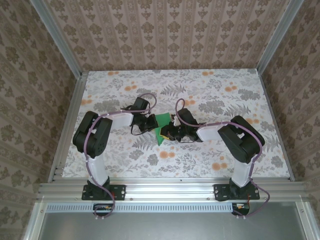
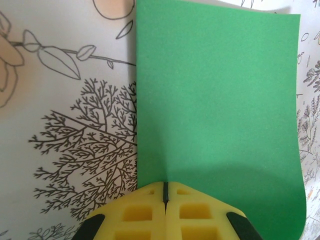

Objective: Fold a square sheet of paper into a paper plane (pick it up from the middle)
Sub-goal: Third fold the triangle at the center of the table.

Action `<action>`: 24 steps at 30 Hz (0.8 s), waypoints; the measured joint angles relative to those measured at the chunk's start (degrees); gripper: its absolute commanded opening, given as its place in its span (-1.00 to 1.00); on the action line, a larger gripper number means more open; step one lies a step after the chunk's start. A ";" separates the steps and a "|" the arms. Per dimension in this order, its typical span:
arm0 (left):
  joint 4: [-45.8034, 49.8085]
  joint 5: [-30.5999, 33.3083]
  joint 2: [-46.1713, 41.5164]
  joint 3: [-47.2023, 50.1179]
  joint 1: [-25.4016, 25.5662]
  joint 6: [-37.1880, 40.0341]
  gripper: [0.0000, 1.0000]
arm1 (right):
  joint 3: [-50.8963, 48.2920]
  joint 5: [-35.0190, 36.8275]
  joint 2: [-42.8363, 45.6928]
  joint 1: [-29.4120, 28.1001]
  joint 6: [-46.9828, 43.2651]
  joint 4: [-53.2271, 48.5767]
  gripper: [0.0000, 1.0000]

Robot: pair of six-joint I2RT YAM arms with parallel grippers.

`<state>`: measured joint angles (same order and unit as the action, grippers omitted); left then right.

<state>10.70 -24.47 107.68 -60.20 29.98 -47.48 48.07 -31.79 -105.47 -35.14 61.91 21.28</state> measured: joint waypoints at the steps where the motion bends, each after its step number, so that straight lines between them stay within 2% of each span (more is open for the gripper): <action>1: 0.00 0.00 0.00 0.00 0.00 0.00 -1.00 | 0.00 0.02 -0.07 -0.02 0.00 0.04 -0.62; 24: 0.00 0.00 0.00 0.00 0.04 0.00 -1.00 | 0.04 3.08 -1.70 -0.07 -0.02 -3.10 -0.55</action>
<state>10.70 -24.47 107.68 -60.20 30.02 -47.48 48.12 -28.71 -107.18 -35.20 61.89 18.17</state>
